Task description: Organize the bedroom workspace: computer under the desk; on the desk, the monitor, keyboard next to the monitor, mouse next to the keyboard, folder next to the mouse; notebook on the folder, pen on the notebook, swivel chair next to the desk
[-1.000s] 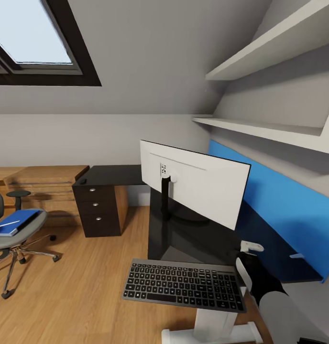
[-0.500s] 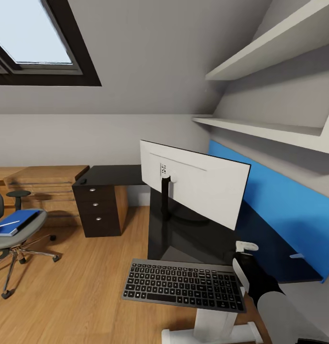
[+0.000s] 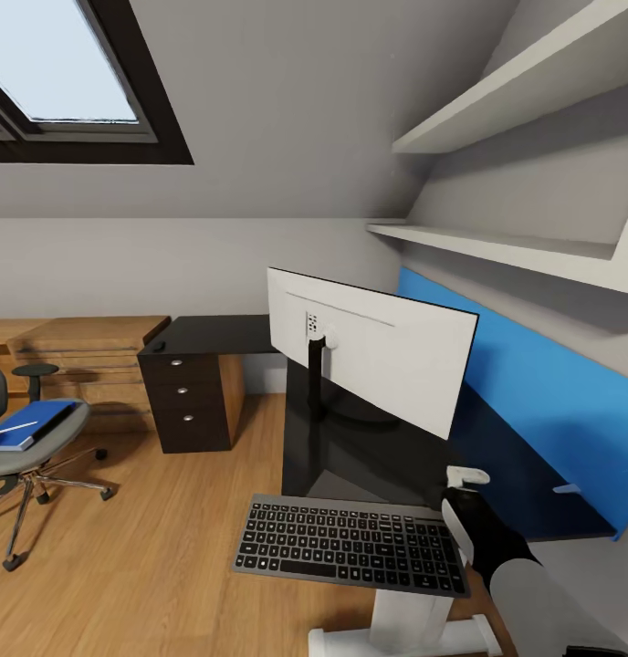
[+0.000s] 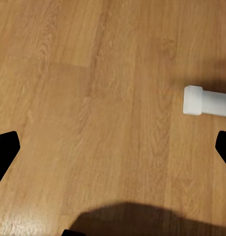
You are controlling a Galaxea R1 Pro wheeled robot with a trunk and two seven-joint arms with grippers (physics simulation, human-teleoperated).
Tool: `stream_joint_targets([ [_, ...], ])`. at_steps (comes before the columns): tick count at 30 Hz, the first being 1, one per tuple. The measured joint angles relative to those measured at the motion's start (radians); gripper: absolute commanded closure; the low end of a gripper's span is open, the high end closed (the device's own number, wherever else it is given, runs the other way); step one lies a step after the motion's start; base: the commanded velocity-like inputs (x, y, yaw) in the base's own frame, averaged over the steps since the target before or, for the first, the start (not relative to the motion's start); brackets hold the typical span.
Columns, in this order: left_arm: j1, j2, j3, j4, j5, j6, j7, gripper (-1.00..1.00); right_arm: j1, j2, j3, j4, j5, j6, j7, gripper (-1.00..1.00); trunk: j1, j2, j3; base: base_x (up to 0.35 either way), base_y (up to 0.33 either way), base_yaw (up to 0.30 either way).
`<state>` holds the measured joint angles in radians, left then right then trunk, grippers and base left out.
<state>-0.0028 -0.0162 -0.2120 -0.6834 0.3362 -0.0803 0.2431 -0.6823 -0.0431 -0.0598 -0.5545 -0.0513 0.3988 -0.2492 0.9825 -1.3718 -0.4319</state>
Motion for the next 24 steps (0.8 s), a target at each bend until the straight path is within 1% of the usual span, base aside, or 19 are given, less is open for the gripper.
stream_joint_targets([
  [8,0.0,-0.002,0.0,0.0,0.0,0.0,0.0,-1.0,0.0,-0.001,0.004,0.002,0.0,0.0,0.0,-1.0,0.0,0.0,0.0,-0.079,0.0,0.0],
  [16,0.0,-0.002,0.0,0.0,0.0,0.0,0.0,-1.0,0.0,-0.001,0.005,0.004,0.0,0.001,0.0,-1.0,0.0,0.0,0.0,-0.006,0.0,0.0],
  [24,0.0,-0.002,0.0,0.0,0.0,0.0,0.0,-1.0,0.0,-0.001,0.007,0.032,0.001,0.001,0.0,-1.0,0.0,0.0,0.0,0.0,0.0,0.0],
])
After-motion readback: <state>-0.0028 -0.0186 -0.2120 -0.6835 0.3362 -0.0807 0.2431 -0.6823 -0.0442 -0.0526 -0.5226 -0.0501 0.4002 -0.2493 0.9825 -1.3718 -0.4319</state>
